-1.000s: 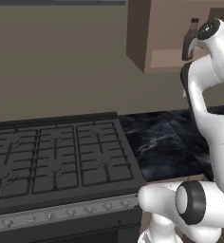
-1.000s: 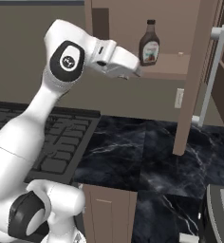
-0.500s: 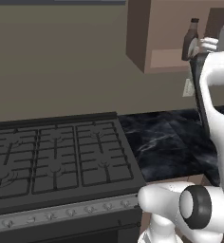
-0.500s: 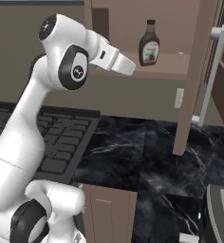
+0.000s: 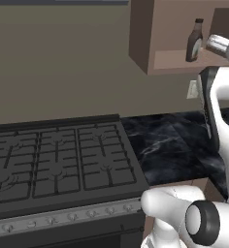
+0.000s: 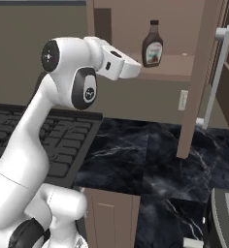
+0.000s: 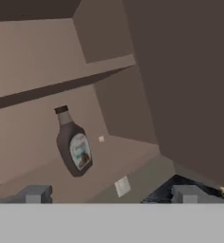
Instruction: The dining table condiment station is running low on syrup bottle. Refill the condiment station by opening the cabinet and taking the syrup bottle from the cabinet and placing it on the dining table.
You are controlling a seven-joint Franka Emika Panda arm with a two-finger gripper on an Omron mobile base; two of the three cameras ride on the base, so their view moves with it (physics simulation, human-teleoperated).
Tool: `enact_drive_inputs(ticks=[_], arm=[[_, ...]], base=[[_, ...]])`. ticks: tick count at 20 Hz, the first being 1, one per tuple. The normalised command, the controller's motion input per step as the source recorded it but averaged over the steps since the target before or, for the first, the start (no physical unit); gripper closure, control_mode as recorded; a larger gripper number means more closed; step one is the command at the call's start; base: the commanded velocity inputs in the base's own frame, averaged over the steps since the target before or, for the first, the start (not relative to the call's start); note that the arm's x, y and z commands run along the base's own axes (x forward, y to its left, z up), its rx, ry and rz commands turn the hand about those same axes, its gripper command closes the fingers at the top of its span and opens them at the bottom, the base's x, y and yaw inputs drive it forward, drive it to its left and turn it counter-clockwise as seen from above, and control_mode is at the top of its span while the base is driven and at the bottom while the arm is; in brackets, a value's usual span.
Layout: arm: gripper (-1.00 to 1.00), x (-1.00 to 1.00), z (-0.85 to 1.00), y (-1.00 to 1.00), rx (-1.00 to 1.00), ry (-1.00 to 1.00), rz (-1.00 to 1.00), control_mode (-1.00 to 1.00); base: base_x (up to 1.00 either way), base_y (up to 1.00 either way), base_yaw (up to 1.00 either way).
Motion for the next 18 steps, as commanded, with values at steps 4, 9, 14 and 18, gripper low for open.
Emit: enact_drive_inputs(ticks=[4,9,14,18], arm=[[-1.00,0.14,0.00,0.30,-0.10,0.00,0.07,-1.00],[-1.00,0.03,0.00,0.37,-0.12,0.00,0.01,-1.00],[-1.00,0.00,0.00,0.02,0.00,0.02,0.00,-1.00],[-1.00,0.01,0.00,0.00,0.00,0.00,0.00,-1.00]], base=[[0.00,0.00,0.00],[0.00,0.00,0.00],[0.00,0.00,0.00],[0.00,0.00,0.00]])
